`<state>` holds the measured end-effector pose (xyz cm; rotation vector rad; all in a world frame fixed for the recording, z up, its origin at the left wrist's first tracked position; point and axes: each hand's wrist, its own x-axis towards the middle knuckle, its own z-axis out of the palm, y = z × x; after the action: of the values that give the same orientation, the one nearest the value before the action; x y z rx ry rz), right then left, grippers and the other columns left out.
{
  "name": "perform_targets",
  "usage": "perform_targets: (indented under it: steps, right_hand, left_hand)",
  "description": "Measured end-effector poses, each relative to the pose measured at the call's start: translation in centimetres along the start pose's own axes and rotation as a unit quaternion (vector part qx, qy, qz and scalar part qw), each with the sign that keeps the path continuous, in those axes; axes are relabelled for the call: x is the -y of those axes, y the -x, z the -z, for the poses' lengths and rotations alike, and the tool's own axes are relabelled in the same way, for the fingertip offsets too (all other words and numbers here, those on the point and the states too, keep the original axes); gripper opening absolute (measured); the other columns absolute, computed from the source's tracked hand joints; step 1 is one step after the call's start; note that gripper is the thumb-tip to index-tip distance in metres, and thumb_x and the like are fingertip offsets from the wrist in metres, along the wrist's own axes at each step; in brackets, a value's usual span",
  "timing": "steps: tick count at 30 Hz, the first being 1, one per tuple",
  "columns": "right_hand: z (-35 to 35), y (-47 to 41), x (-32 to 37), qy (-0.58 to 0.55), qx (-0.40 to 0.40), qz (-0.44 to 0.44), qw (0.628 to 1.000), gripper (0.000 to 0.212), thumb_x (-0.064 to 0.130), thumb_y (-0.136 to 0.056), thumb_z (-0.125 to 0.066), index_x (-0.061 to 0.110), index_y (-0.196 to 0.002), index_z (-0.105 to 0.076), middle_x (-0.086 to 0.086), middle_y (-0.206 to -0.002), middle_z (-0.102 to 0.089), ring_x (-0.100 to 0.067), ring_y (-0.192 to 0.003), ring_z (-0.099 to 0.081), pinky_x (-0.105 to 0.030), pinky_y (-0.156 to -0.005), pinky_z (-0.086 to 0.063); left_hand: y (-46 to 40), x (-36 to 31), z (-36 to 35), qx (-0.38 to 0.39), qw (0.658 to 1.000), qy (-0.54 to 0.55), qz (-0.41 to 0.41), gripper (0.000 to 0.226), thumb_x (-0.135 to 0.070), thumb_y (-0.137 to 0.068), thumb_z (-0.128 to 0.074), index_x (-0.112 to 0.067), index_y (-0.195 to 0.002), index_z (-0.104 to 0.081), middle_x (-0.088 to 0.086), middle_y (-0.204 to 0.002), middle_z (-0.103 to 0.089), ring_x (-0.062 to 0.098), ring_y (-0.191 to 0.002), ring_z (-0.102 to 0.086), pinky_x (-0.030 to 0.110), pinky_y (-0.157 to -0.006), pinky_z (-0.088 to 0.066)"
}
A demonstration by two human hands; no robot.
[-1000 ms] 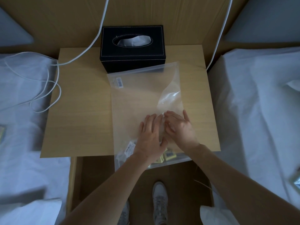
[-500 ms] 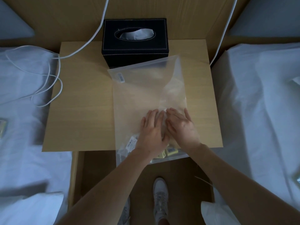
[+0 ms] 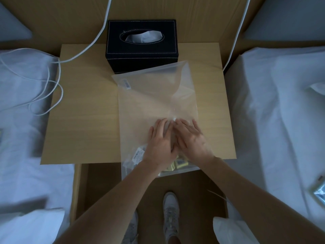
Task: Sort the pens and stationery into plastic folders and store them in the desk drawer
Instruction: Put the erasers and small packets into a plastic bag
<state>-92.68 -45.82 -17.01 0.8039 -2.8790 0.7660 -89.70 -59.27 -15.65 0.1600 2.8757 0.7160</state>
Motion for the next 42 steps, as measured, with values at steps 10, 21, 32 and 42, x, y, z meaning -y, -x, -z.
perform_targets:
  steps: [10, 21, 32, 42]
  right_hand:
    - [0.9, 0.1, -0.7, -0.061, 0.076, -0.038, 0.995, 0.047, 0.024, -0.094, -0.034, 0.001, -0.129, -0.055, -0.018, -0.135, -0.052, -0.028, -0.125, -0.049, -0.034, -0.11, -0.029]
    - [1.5, 0.4, 0.1, 0.077, 0.022, -0.043, 0.996, 0.046, 0.028, -0.091, -0.037, 0.006, -0.124, -0.059, -0.014, -0.121, -0.059, -0.022, -0.107, -0.04, -0.043, -0.092, -0.047]
    - [1.6, 0.0, -0.2, 0.105, 0.091, -0.036, 0.99, 0.047, 0.021, -0.088, -0.037, 0.006, -0.13, -0.054, -0.012, -0.124, -0.058, -0.031, -0.107, -0.059, -0.048, -0.097, -0.046]
    - [1.1, -1.8, 0.6, 0.059, 0.119, -0.075, 0.988, 0.044, 0.019, -0.092, -0.047, 0.016, -0.136, -0.049, -0.013, -0.129, -0.049, -0.034, -0.111, -0.046, -0.04, -0.098, -0.04]
  left_hand:
    - [0.0, -0.3, 0.0, 0.017, 0.999, -0.033, 0.008, 0.065, -0.032, -0.082, -0.036, 0.002, -0.136, -0.043, 0.021, -0.136, -0.042, 0.037, -0.133, -0.035, 0.053, -0.106, -0.032]
    - [0.1, -0.3, -0.3, 0.019, 0.998, -0.053, 0.014, 0.068, -0.034, -0.08, -0.034, 0.004, -0.135, -0.045, 0.024, -0.137, -0.043, 0.039, -0.132, -0.038, 0.054, -0.106, -0.034]
    - [0.1, -0.5, -0.1, 0.028, 0.997, -0.063, 0.019, 0.077, -0.04, -0.078, -0.021, 0.001, -0.143, -0.034, 0.02, -0.146, -0.032, 0.033, -0.139, -0.025, 0.049, -0.113, -0.024]
    - [0.2, -0.9, 0.5, 0.031, 0.998, -0.046, 0.019, 0.071, -0.037, -0.085, -0.028, -0.003, -0.146, -0.027, 0.018, -0.147, -0.033, 0.033, -0.14, -0.024, 0.047, -0.114, -0.018]
